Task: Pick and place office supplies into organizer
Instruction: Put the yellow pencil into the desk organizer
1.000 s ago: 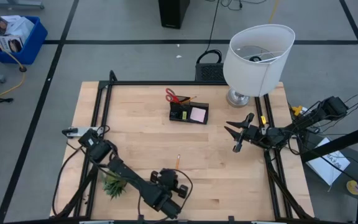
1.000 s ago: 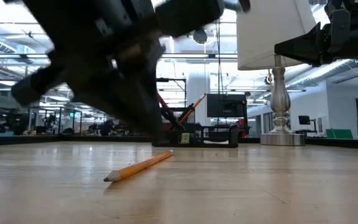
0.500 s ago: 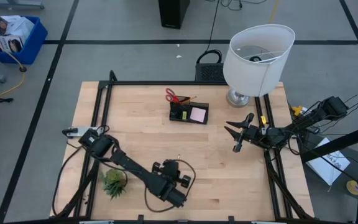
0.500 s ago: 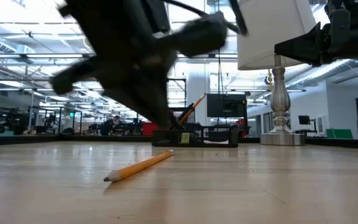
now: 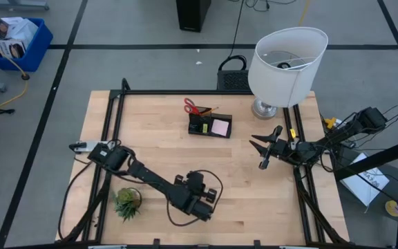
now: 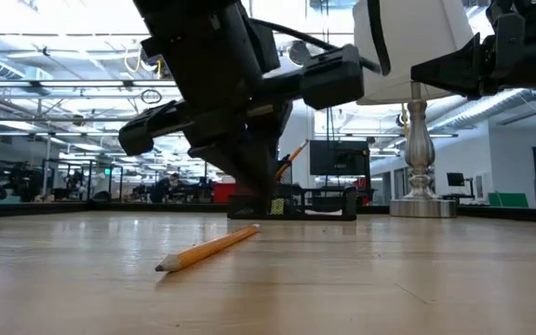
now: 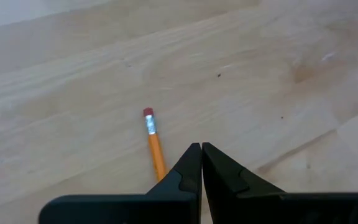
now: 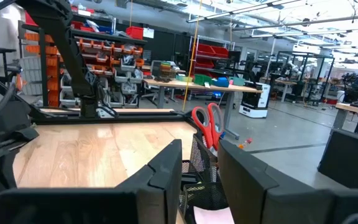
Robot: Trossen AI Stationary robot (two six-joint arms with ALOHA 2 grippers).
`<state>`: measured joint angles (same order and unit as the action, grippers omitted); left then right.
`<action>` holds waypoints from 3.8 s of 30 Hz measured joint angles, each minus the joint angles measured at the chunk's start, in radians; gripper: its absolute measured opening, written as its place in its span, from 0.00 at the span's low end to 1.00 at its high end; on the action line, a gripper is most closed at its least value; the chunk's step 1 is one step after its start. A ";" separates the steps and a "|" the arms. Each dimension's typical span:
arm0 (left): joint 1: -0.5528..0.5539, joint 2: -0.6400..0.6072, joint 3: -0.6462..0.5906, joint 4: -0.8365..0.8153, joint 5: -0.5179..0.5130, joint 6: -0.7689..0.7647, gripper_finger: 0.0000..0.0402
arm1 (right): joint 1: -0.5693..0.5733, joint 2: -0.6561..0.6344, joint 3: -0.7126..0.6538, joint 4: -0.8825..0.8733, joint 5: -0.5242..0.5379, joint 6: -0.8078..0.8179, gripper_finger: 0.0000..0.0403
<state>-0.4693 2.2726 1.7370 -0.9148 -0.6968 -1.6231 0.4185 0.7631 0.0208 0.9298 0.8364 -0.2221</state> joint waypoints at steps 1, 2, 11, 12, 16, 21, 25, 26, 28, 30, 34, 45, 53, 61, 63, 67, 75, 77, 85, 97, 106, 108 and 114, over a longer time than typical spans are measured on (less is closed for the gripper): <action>0.003 0.000 0.000 0.002 0.002 -0.003 0.04 | 0.000 0.000 0.000 0.000 0.000 0.000 0.25; 0.006 0.000 0.000 0.005 0.009 -0.005 0.04 | 0.000 0.000 0.000 0.000 0.000 0.000 0.25; 0.008 0.000 0.000 0.060 0.005 0.046 0.04 | 0.000 0.000 0.000 0.000 0.000 0.000 0.25; 0.008 0.000 0.000 0.061 0.005 0.042 0.04 | 0.000 0.000 0.000 0.000 0.000 0.000 0.25; 0.004 0.000 0.000 0.102 0.006 0.035 0.04 | 0.000 0.000 0.000 0.000 0.000 0.000 0.25; 0.002 0.000 0.000 0.111 0.016 0.040 0.04 | 0.000 0.000 0.000 0.000 0.000 0.000 0.25; 0.004 0.000 0.000 0.130 0.030 0.040 0.04 | 0.000 0.000 0.000 0.000 0.000 0.000 0.25; 0.004 0.000 0.000 0.136 0.044 0.040 0.04 | 0.000 0.000 0.000 0.000 0.000 0.000 0.25; 0.003 0.000 0.000 0.157 0.063 0.047 0.04 | 0.000 0.000 0.000 0.000 0.000 0.000 0.25; 0.002 0.000 0.000 0.155 0.064 0.051 0.05 | 0.000 0.000 0.000 0.000 0.000 0.000 0.25; 0.003 0.000 0.000 0.097 0.080 0.004 0.16 | 0.000 0.000 0.000 0.000 0.000 0.000 0.25; 0.033 0.000 0.000 -0.019 0.059 -0.026 0.53 | 0.000 0.000 0.000 0.000 0.000 0.000 0.25; 0.063 0.044 -0.004 -0.020 0.103 -0.011 0.54 | 0.000 0.000 0.000 -0.002 0.000 0.000 0.25; 0.065 0.059 -0.003 -0.020 0.102 -0.027 0.54 | 0.000 0.000 0.000 0.001 0.000 0.000 0.25; 0.064 0.060 -0.003 -0.021 0.102 -0.027 0.52 | 0.000 0.000 0.000 0.000 0.000 0.000 0.25; 0.065 0.061 -0.004 -0.026 0.112 -0.029 0.42 | 0.000 0.000 0.000 0.000 0.000 0.000 0.25; 0.061 0.063 -0.004 -0.022 0.114 -0.033 0.18 | 0.000 0.000 0.000 0.000 0.000 0.000 0.25; 0.061 0.063 -0.004 -0.020 0.121 -0.033 0.13 | 0.000 0.000 0.000 0.000 0.000 0.000 0.25; 0.055 0.063 -0.005 -0.018 0.116 -0.032 0.04 | 0.000 0.000 0.000 0.000 0.000 0.000 0.25; 0.036 0.066 -0.006 -0.023 0.061 -0.021 0.04 | 0.000 0.000 0.000 0.000 0.000 0.000 0.25; 0.010 0.054 -0.003 -0.009 0.020 0.085 0.01 | 0.000 0.000 0.000 0.000 0.000 0.000 0.25; 0.006 0.054 -0.001 0.002 0.005 0.123 0.01 | 0.000 0.000 0.000 0.000 0.000 0.000 0.25; 0.011 0.053 0.001 0.019 0.030 0.260 0.01 | 0.000 0.000 0.000 0.000 0.000 0.000 0.25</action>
<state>-0.4587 2.3255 1.7378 -0.8963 -0.6672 -1.3634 0.4185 0.7635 0.0206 0.9298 0.8364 -0.2220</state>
